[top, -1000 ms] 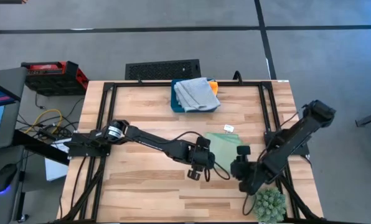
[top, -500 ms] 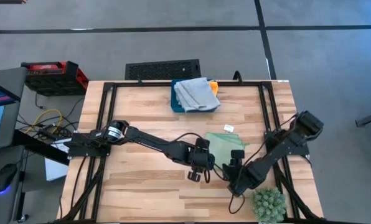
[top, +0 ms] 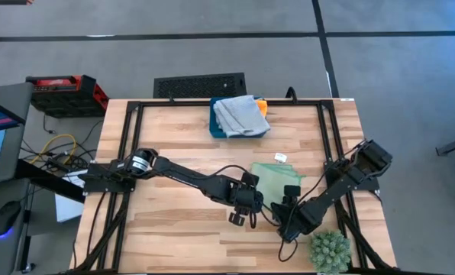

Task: Fold microfiber towels
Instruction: Put the folded green microfiber cloth into the blue bin

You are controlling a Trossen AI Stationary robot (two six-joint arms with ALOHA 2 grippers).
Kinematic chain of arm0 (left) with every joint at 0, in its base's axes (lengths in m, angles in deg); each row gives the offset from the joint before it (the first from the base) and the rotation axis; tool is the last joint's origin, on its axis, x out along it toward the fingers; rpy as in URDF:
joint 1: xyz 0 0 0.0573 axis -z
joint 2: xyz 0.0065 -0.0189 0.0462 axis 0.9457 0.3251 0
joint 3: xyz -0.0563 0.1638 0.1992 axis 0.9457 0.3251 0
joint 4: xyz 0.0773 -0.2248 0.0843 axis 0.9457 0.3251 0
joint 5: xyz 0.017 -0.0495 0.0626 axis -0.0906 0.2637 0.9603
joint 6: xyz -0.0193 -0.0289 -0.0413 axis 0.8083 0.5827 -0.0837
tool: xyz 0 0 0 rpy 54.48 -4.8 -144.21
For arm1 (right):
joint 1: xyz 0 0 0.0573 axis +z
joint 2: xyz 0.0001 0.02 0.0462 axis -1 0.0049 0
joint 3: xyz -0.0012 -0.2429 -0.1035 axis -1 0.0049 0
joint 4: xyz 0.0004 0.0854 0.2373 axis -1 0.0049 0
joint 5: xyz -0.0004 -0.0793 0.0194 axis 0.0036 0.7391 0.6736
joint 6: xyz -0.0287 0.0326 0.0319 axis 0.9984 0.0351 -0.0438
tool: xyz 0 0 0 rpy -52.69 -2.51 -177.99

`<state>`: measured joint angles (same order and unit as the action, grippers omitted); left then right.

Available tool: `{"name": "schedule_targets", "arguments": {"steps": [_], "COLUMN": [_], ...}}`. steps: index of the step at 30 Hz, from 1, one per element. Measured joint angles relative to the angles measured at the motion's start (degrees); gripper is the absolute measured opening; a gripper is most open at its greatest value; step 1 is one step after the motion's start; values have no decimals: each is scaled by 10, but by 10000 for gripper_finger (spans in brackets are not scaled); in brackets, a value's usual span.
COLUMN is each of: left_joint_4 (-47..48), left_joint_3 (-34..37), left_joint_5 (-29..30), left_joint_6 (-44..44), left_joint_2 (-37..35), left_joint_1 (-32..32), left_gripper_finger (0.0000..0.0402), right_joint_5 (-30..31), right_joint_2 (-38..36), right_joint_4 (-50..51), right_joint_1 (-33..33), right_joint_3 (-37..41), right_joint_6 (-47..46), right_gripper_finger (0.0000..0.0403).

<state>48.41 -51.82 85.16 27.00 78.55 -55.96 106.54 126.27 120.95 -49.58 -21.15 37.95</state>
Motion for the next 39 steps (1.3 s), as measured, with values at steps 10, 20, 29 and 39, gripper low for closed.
{"name": "schedule_targets", "arguments": {"steps": [10, 20, 29, 39], "left_joint_4": [-23, -28, -38, -93], "left_joint_3": [0, 0, 0, -1], "left_joint_5": [0, 18, 56, 132], "left_joint_6": [5, -9, -13, -22], "left_joint_2": [0, 0, 1, 57], "left_joint_1": [5, 9, 11, 11], "left_gripper_finger": [157, 157, 157, 157], "right_joint_5": [-1, 27, 38, 71], "right_joint_2": [3, -6, -81, -151], "right_joint_4": [-6, 17, 66, 90], "right_joint_1": [-5, -12, -22, -20], "right_joint_3": [1, 3, -8, -10], "right_joint_6": [-52, -63, -58, -58], "right_gripper_finger": [73, 14, 7, 11]}}
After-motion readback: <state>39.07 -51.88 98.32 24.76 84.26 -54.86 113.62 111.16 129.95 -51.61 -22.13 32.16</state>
